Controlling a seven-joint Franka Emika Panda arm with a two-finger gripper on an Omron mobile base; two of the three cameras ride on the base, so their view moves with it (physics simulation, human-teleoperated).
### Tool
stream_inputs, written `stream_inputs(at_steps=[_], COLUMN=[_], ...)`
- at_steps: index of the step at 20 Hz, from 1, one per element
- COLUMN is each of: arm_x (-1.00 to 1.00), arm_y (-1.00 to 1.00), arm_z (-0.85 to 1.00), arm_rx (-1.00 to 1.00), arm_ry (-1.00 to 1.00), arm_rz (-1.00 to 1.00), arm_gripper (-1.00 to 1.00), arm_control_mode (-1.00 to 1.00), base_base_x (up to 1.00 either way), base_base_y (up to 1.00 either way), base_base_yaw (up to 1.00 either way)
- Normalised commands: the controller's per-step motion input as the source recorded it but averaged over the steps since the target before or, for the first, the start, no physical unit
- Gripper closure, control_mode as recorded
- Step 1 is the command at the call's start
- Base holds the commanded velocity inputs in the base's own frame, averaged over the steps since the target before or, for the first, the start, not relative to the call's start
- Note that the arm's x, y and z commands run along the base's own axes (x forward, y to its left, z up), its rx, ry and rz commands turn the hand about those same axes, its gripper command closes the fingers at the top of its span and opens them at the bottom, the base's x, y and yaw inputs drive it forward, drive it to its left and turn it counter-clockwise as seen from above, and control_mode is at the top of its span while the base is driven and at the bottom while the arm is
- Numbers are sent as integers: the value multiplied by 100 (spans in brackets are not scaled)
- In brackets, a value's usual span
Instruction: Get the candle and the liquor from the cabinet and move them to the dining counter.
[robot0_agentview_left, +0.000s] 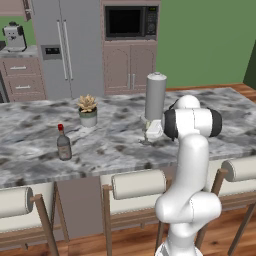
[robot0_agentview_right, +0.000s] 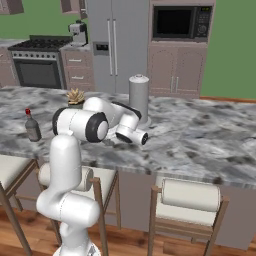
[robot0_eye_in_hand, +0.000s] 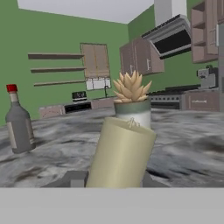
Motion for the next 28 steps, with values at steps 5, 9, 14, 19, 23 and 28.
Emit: stream_inputs(at_steps=[5,9,14,19,23,28], arm_x=[-4,-6,-1,0,0,0], arm_y=[2,8,5,1,0,0], arm_z=[-1,0,0,0,0,0], arm_rx=[0,-3,-4,0,0,0], arm_ry=[-7,-20,-11,0,0,0], arm_rz=[0,0,0,0,0,0], arm_gripper=[100,100,100,100,100,-100], arm_control_mode=[-100,-100,-100,-100,-100,-100], base_base_x=[0,0,0,0,0,0], base_base_y=[0,0,0,0,0,0], base_base_yaw=[0,0,0,0,0,0])
